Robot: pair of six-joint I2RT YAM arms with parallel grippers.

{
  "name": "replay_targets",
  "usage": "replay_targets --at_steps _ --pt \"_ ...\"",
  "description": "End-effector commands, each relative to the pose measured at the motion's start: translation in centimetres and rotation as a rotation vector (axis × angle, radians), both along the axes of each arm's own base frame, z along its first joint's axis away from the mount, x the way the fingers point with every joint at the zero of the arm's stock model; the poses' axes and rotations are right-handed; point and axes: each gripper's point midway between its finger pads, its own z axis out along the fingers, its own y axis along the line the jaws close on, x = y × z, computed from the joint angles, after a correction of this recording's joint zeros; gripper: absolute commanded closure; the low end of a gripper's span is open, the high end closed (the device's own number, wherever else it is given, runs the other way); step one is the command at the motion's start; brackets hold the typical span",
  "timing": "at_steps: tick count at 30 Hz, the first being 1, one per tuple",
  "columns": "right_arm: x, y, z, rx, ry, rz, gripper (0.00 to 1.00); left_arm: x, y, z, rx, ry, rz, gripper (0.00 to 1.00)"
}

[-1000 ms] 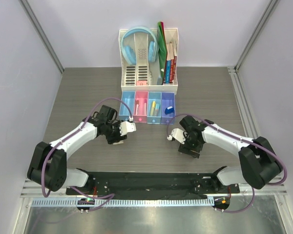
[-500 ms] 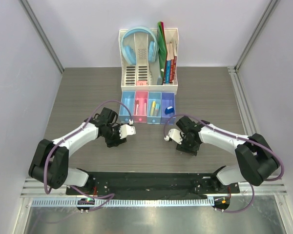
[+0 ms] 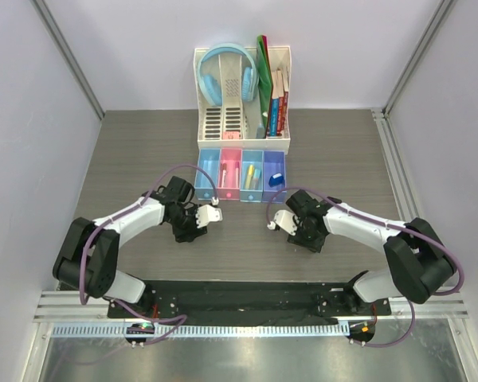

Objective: Sort the stationery into containers
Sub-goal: Pick up the stationery from the center of the board, then place the stationery in the storage box.

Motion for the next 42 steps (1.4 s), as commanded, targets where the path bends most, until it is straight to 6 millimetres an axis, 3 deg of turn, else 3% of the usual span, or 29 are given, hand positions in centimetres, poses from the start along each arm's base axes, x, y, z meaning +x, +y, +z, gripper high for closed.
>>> replay_targets --at_steps 1,4,6,7,8,13,20,24,29,37,42 --pt "0.6 0.5 0.1 0.025 -0.044 -0.006 0.82 -0.3 0.0 -0.7 0.006 0.037 0.000 0.51" --pt "0.8 0.7 0.7 0.033 -0.059 -0.009 0.85 0.0 0.0 -0.7 0.012 0.037 0.012 0.56" --pt "1.1 0.9 1.3 0.046 -0.077 -0.011 0.85 0.1 0.0 -1.0 0.021 0.045 0.015 0.64" --pt "1.2 1.0 1.5 0.049 -0.080 -0.009 0.86 0.2 0.0 -1.0 0.024 0.046 0.018 0.76" --pt "1.3 1.0 1.9 0.054 -0.090 -0.013 0.86 0.2 0.0 -1.1 0.026 0.051 0.020 0.81" --pt "2.3 1.6 3.8 0.082 -0.134 -0.018 0.86 0.0 0.1 -1.2 0.035 0.066 0.018 1.00" --pt "3.3 1.5 5.3 0.076 -0.194 -0.026 0.88 0.1 0.2 -0.7 0.038 0.068 0.028 1.00" --pt "4.3 2.2 7.0 0.116 -0.246 -0.051 0.89 1.1 -0.7 1.5 -0.009 0.025 0.051 1.00" --pt "5.5 2.9 8.9 0.160 -0.301 -0.104 0.89 3.5 -2.4 6.1 -0.106 -0.076 0.101 1.00" --pt "6.5 3.2 10.0 0.181 -0.353 -0.140 0.89 6.5 -4.7 11.4 -0.221 -0.140 0.186 1.00" --pt "7.0 3.3 11.0 0.214 -0.408 -0.178 0.91 10.6 -5.4 13.4 -0.275 -0.233 0.339 1.00"
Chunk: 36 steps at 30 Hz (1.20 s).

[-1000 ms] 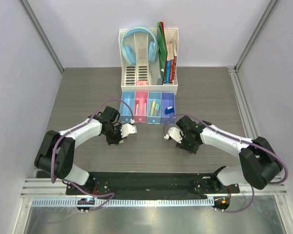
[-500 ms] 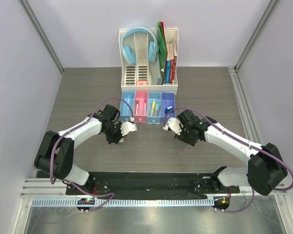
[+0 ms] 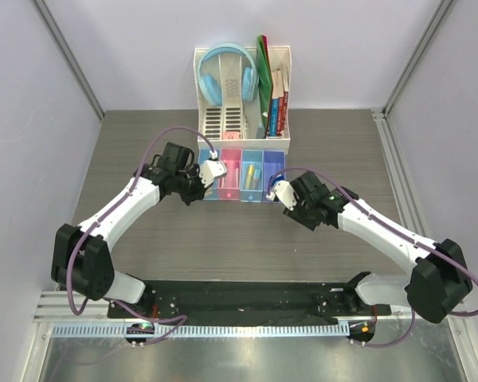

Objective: Sort the stationery into containers
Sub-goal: Place the stationery in the storage box.

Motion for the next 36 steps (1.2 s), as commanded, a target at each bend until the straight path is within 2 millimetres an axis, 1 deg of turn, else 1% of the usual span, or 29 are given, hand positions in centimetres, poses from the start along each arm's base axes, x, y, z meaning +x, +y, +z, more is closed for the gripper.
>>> replay_targets --at_steps 1,2,3,4,5,6,7,8,10,11,13,14,16,17,19,20,21,22,23,24,25,26,28,29,30,33,34,35,36 --pt "1.8 0.6 3.0 0.072 -0.127 -0.057 0.91 4.0 -1.1 2.8 -0.090 -0.088 0.163 1.00" --pt "1.8 0.7 3.1 0.077 -0.130 -0.063 0.91 4.7 -1.4 3.3 -0.110 -0.084 0.198 1.00" --pt "1.9 0.7 3.1 0.082 -0.132 -0.070 0.92 5.3 -1.5 3.3 -0.111 -0.083 0.216 1.00" --pt "2.0 0.8 3.2 0.086 -0.138 -0.072 0.91 6.1 -1.5 2.6 -0.097 -0.073 0.243 1.00" --pt "2.0 0.8 3.2 0.089 -0.139 -0.075 0.92 7.0 -1.7 3.2 -0.111 -0.080 0.276 1.00" --pt "2.1 0.9 3.3 0.095 -0.143 -0.077 0.92 7.7 -1.8 3.2 -0.108 -0.083 0.296 1.00" --pt "2.2 1.1 3.5 0.107 -0.150 -0.079 0.92 8.2 -1.9 2.1 -0.092 -0.058 0.309 1.00" --pt "2.1 1.3 3.7 0.122 -0.149 -0.073 0.92 9.1 -2.0 2.6 -0.091 -0.070 0.322 1.00" --pt "2.1 1.7 4.1 0.144 -0.155 -0.065 0.92 10.5 -2.3 1.8 -0.079 -0.053 0.347 1.00" --pt "2.1 2.0 4.7 0.169 -0.164 -0.055 0.93 10.9 -2.1 1.3 -0.060 -0.049 0.361 1.00" --pt "2.0 2.3 5.2 0.191 -0.169 -0.039 0.92 11.5 -2.1 0.6 -0.045 -0.038 0.373 1.00" --pt "2.1 2.7 5.7 0.206 -0.177 -0.024 0.92 12.0 -2.1 -0.1 -0.031 -0.029 0.375 1.00" --pt "2.2 3.0 6.3 0.217 -0.186 -0.007 0.92 12.5 -1.8 -0.5 -0.005 -0.038 0.389 1.00" --pt "2.5 3.2 7.2 0.227 -0.206 0.005 0.92 12.7 -1.6 -0.9 0.007 -0.037 0.396 1.00" --pt "3.0 3.7 8.0 0.240 -0.216 0.021 0.93 13.1 -1.1 -1.2 0.028 -0.051 0.415 1.00" --pt "3.5 4.2 9.2 0.256 -0.237 0.030 0.93 13.3 -0.9 -1.3 0.036 -0.058 0.425 1.00" --pt "3.7 4.7 9.4 0.265 -0.233 0.040 0.93 13.5 -0.6 -1.2 0.046 -0.071 0.444 0.99" --pt "4.0 5.1 9.9 0.280 -0.239 0.045 0.94 13.6 -0.4 -1.2 0.052 -0.074 0.451 0.96" --pt "4.6 5.7 11.2 0.303 -0.260 0.052 0.94 13.7 -0.3 -1.3 0.055 -0.078 0.456 0.89" --pt "5.0 6.3 11.2 0.311 -0.252 0.058 0.94 13.7 -0.3 -1.3 0.057 -0.079 0.456 0.79" --pt "5.4 6.7 11.7 0.322 -0.260 0.060 0.95 13.8 -0.2 -1.3 0.059 -0.082 0.460 0.78" --pt "5.9 7.1 12.7 0.337 -0.277 0.062 0.95 13.7 -0.3 -1.3 0.057 -0.081 0.457 0.76" --pt "6.9 7.8 13.0 0.343 -0.286 0.063 0.95 13.7 -0.4 -1.0 0.050 -0.083 0.459 0.66" --pt "7.3 8.2 13.8 0.356 -0.306 0.067 0.95 13.7 -0.5 -0.8 0.041 -0.082 0.459 0.62" --pt "7.9 8.5 14.3 0.362 -0.324 0.072 0.95 13.7 -0.6 -0.5 0.031 -0.084 0.458 0.57" --pt "9.6 9.6 15.2 0.381 -0.364 0.075 0.96 13.5 -1.2 1.1 -0.023 -0.088 0.452 0.56" --pt "10.0 9.8 15.8 0.389 -0.378 0.073 0.96 13.5 -1.5 2.0 -0.043 -0.100 0.449 0.55" --pt "10.5 10.2 15.6 0.387 -0.375 0.073 0.96 13.4 -1.8 2.6 -0.064 -0.101 0.445 0.55" --pt "10.9 10.5 16.0 0.398 -0.387 0.073 0.96 13.3 -2.0 3.2 -0.081 -0.102 0.441 0.55"
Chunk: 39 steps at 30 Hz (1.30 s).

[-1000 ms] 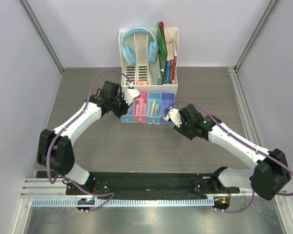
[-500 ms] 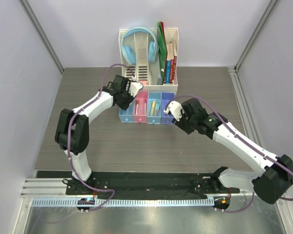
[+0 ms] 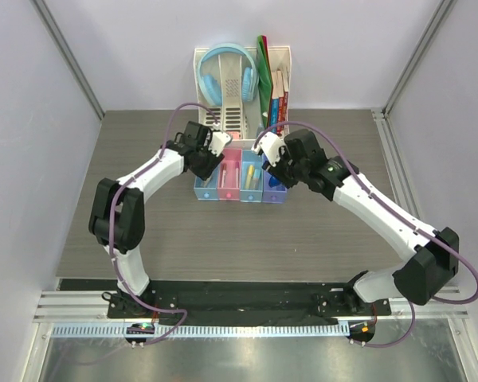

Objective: Sort the stationery into containers
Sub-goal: Place the stationery in the storage box.

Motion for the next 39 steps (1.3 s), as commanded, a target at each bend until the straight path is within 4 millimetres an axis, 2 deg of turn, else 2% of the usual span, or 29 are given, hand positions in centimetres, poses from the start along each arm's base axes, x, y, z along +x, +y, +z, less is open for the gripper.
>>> replay_targets --at_steps 1,3,4,5,6,7,8,9,10,11,12,13,14,15,16,20,21,23,24,25,27,28,29,31,33,34,36,37,39 --pt "3.0 2.4 4.3 0.090 -0.129 0.014 0.96 1.3 -1.7 7.2 -0.138 -0.144 -0.007 0.55" --pt "4.1 3.1 4.7 0.108 -0.153 0.007 0.96 1.0 -1.4 9.9 -0.173 -0.196 -0.004 0.56" --pt "4.6 3.4 5.2 0.118 -0.168 0.004 0.97 0.7 -1.2 10.6 -0.183 -0.212 -0.001 0.56" --pt "5.0 3.7 5.3 0.127 -0.175 0.000 0.97 0.4 -0.7 12.6 -0.197 -0.261 0.009 0.57" --pt "5.8 4.4 4.9 0.129 -0.175 0.003 0.97 0.2 0.0 13.0 -0.199 -0.274 0.026 0.56" --pt "6.3 4.8 5.3 0.138 -0.183 0.006 0.97 0.0 0.6 13.7 -0.202 -0.290 0.035 0.56" --pt "6.8 5.3 5.3 0.147 -0.177 0.009 0.97 -0.7 1.2 15.3 -0.209 -0.329 0.038 0.56" --pt "7.2 6.5 4.0 0.147 -0.143 0.039 0.97 -1.0 2.4 14.9 -0.182 -0.335 0.065 0.54" --pt "7.8 7.2 4.7 0.162 -0.153 0.049 0.97 -1.2 3.2 15.2 -0.161 -0.359 0.077 0.53" --pt "8.2 7.8 4.3 0.167 -0.143 0.059 0.97 -1.5 3.9 15.3 -0.146 -0.374 0.087 0.50" --pt "8.7 8.9 3.1 0.168 -0.114 0.078 0.97 -2.4 5.2 14.9 -0.131 -0.381 0.106 0.48" --pt "9.4 9.7 3.7 0.180 -0.128 0.086 0.97 -2.6 5.9 14.7 -0.112 -0.388 0.118 0.47" --pt "9.8 10.3 3.5 0.180 -0.124 0.093 0.97 -3.1 6.4 14.3 -0.099 -0.388 0.114 0.44" --pt "10.0 11.1 3.3 0.183 -0.121 0.110 0.97 -3.8 7.9 13.3 -0.066 -0.384 0.147 0.41" --pt "10.5 12.3 2.7 0.187 -0.109 0.132 0.97 -4.2 8.4 12.9 -0.055 -0.381 0.152 0.39" --pt "11.8 15.6 0.7 0.182 -0.090 0.169 0.97 -6.1 10.0 10.7 -0.017 -0.357 0.162 0.11" --pt "11.6 16.5 0.1 0.177 -0.074 0.185 0.98 -6.8 10.2 9.6 -0.008 -0.335 0.156 0.07" --pt "12.4 18.0 -1.3 0.166 -0.058 0.193 0.98 -7.7 10.4 9.7 -0.020 -0.339 0.141 0.01" --pt "12.4 18.6 -1.9 0.160 -0.049 0.200 0.98 -8.2 10.6 9.0 -0.010 -0.331 0.135 0.00" --pt "12.5 19.6 -1.8 0.165 -0.056 0.212 0.98 -8.5 10.9 9.4 -0.016 -0.350 0.142 0.00" --pt "12.8 20.6 -3.8 0.145 -0.036 0.213 0.98 -9.2 10.8 8.8 -0.037 -0.339 0.126 0.00" --pt "12.8 21.4 -3.4 0.155 -0.044 0.223 0.98 -9.6 10.8 8.9 -0.049 -0.345 0.122 0.00" --pt "12.9 21.8 -4.7 0.144 -0.028 0.225 0.98 -9.8 10.9 8.9 -0.052 -0.346 0.124 0.00" --pt "13.2 22.5 -4.9 0.147 -0.031 0.232 0.98 -10.5 10.7 8.4 -0.065 -0.334 0.109 0.00" --pt "13.4 22.9 -6.3 0.128 -0.021 0.237 0.98 -11.0 10.7 8.5 -0.076 -0.343 0.110 0.00" --pt "13.6 23.2 -6.3 0.130 -0.028 0.239 0.97 -11.2 10.7 8.5 -0.077 -0.343 0.109 0.00" --pt "13.8 23.3 -7.0 0.120 -0.024 0.233 0.93 -11.2 10.7 8.8 -0.083 -0.352 0.112 0.00" --pt "13.6 23.4 -7.2 0.118 -0.021 0.236 0.83 -11.2 10.7 8.9 -0.086 -0.354 0.114 0.00" --pt "13.6 23.3 -7.6 0.111 -0.015 0.233 0.72 -11.2 10.6 8.7 -0.086 -0.348 0.112 0.00"
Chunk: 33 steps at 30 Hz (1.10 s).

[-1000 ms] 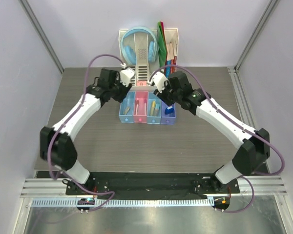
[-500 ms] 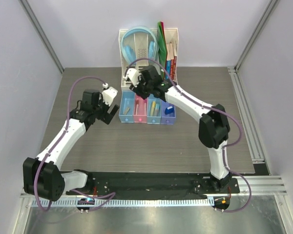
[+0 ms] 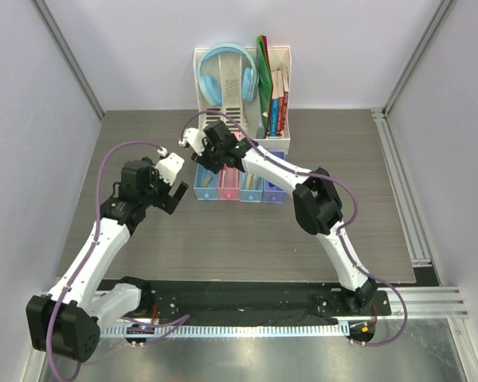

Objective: Sort the stationery into containers
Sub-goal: Place the stationery in the storage box.

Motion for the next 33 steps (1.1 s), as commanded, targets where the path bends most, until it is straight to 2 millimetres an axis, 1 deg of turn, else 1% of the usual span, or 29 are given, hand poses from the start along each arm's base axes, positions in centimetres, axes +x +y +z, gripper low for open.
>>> replay_targets --at_steps 1,2,3,5,6,7,9,10,11,12,13,14,15,16,17,18,19,20,21,22,23,24,25,26,28,29,30,31,33 --pt "1.0 0.8 3.0 0.050 -0.059 -0.009 0.62 0.4 -0.5 0.7 -0.023 -0.032 -0.020 0.00" --pt "1.0 0.7 3.0 0.049 -0.059 -0.016 0.57 0.5 -0.5 0.7 -0.023 -0.033 -0.022 0.00" --pt "0.9 0.6 3.0 0.047 -0.059 -0.021 0.49 0.6 -0.6 0.7 -0.025 -0.034 -0.024 0.00" --pt "1.2 0.2 3.6 0.047 -0.071 -0.037 0.41 0.7 -0.8 0.8 -0.034 -0.041 -0.035 0.00" --pt "1.1 0.0 3.4 0.039 -0.071 -0.043 0.33 0.8 -0.9 0.7 -0.038 -0.038 -0.037 0.00" --pt "1.2 -0.4 4.3 0.039 -0.089 -0.064 0.30 0.9 -1.1 0.8 -0.043 -0.043 -0.045 0.00" --pt "1.1 -0.8 4.9 0.046 -0.090 -0.083 0.24 1.0 -1.2 0.6 -0.045 -0.040 -0.049 0.00" --pt "1.0 -1.2 6.2 0.057 -0.104 -0.095 0.23 1.0 -1.2 0.6 -0.046 -0.043 -0.049 0.00" --pt "0.8 -1.5 6.9 0.070 -0.106 -0.102 0.23 1.2 -1.3 0.7 -0.048 -0.047 -0.054 0.00" --pt "0.9 -2.3 7.2 0.058 -0.116 -0.141 0.23 1.3 -1.4 0.8 -0.049 -0.053 -0.054 0.00" --pt "0.9 -3.3 9.5 0.083 -0.142 -0.198 0.23 1.4 -1.4 0.7 -0.047 -0.056 -0.056 0.00" --pt "0.7 -3.8 10.5 0.096 -0.152 -0.224 0.23 1.9 -1.3 1.2 -0.046 -0.079 -0.044 0.00" --pt "0.4 -4.7 10.5 0.093 -0.142 -0.242 0.23 2.2 -1.2 1.2 -0.042 -0.087 -0.039 0.00" --pt "0.3 -5.8 11.6 0.112 -0.146 -0.271 0.23 2.8 -1.3 1.2 -0.041 -0.088 -0.035 0.00" --pt "-0.2 -7.3 14.3 0.136 -0.182 -0.304 0.23 3.3 -1.2 1.2 -0.038 -0.092 -0.023 0.00" --pt "-0.7 -8.5 14.1 0.118 -0.180 -0.324 0.23 3.9 -1.3 1.4 -0.047 -0.097 -0.016 0.00" --pt "-1.0 -9.5 14.6 0.110 -0.190 -0.340 0.22 4.7 -1.6 1.1 -0.048 -0.081 -0.018 0.00" --pt "-0.8 -11.4 14.6 0.082 -0.201 -0.381 0.21 5.2 -1.8 1.2 -0.056 -0.079 -0.020 0.00" --pt "-1.5 -13.0 15.1 0.077 -0.202 -0.401 0.20 5.7 -2.1 1.1 -0.066 -0.076 -0.022 0.00" --pt "-1.7 -14.1 14.9 0.065 -0.190 -0.418 0.19 6.5 -2.4 1.6 -0.078 -0.078 -0.025 0.00" --pt "-1.6 -16.1 14.4 0.054 -0.163 -0.458 0.19 7.2 -2.7 0.6 -0.077 -0.044 -0.029 0.00" --pt "-2.0 -17.7 13.6 0.039 -0.140 -0.484 0.19 7.7 -3.1 0.2 -0.083 -0.033 -0.037 0.00" --pt "-2.3 -19.0 13.1 0.030 -0.119 -0.508 0.19 8.5 -3.4 0.8 -0.091 -0.043 -0.038 0.00" --pt "-1.9 -21.0 12.6 0.032 -0.099 -0.555 0.19 9.1 -3.7 -0.5 -0.090 -0.008 -0.041 0.00" --pt "-2.6 -23.2 11.0 0.022 -0.056 -0.587 0.18 10.2 -4.2 -0.2 -0.102 -0.011 -0.049 0.00" --pt "-3.0 -24.4 9.4 0.001 -0.026 -0.606 0.18 10.7 -4.3 -1.2 -0.099 0.017 -0.047 0.00" --pt "-2.6 -26.1 9.0 0.006 -0.012 -0.643 0.18 11.0 -4.5 -1.3 -0.103 0.020 -0.051 0.00" --pt "-2.6 -26.9 8.7 0.010 0.003 -0.658 0.18 11.6 -4.7 -0.9 -0.111 0.012 -0.053 0.00" --pt "-2.5 -29.0 7.1 0.008 0.047 -0.698 0.18 12.2 -5.0 -1.6 -0.116 0.032 -0.055 0.00"
